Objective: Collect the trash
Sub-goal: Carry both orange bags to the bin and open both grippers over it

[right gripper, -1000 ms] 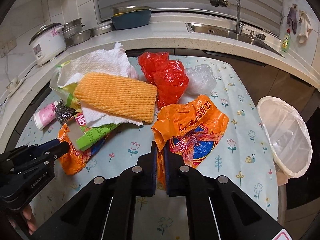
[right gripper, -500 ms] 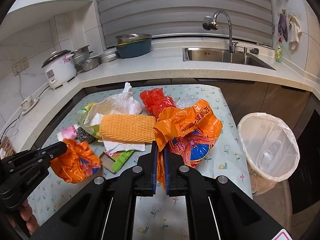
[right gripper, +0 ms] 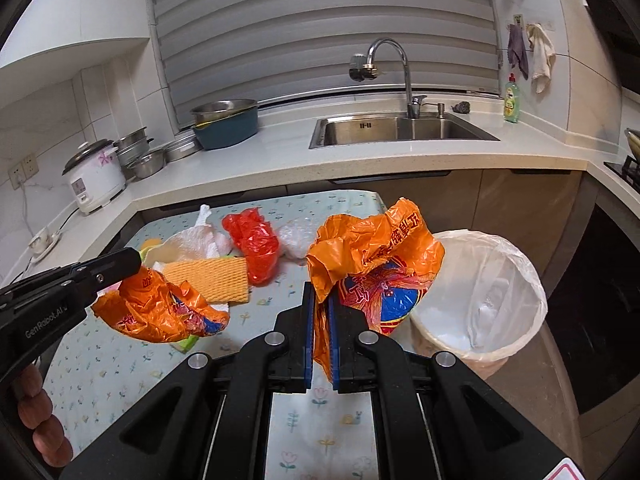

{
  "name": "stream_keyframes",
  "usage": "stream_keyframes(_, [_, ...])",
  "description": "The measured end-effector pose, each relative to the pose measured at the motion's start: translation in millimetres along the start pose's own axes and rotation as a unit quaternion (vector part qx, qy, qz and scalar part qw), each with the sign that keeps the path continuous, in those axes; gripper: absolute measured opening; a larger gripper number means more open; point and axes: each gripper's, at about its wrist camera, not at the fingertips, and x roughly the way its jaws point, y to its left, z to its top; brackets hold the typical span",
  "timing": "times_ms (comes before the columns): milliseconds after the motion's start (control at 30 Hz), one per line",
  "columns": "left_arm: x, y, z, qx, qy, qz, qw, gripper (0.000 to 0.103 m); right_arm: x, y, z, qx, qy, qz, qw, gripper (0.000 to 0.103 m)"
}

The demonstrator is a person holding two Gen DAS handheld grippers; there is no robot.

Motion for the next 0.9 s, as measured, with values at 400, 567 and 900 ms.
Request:
stream_keyframes(400, [75,-86,37,0.041,0.020,-0.109,0.9930,0.001,24,-87,3,0.060,0.018,-0.055,0.997,0.006])
stream_keyframes(567, [115,-112,48,0.048,0.040,-0.136,0.9887,0.001,44,-116,4,0.082,0.030,-0.068,0.994,0.006])
stream_keyframes(900, [174,-154,57,0.066,0.079,-0.174,0.9794,0.002,78,-151,5,0.120,0.049,-0.059,0.990,0.007])
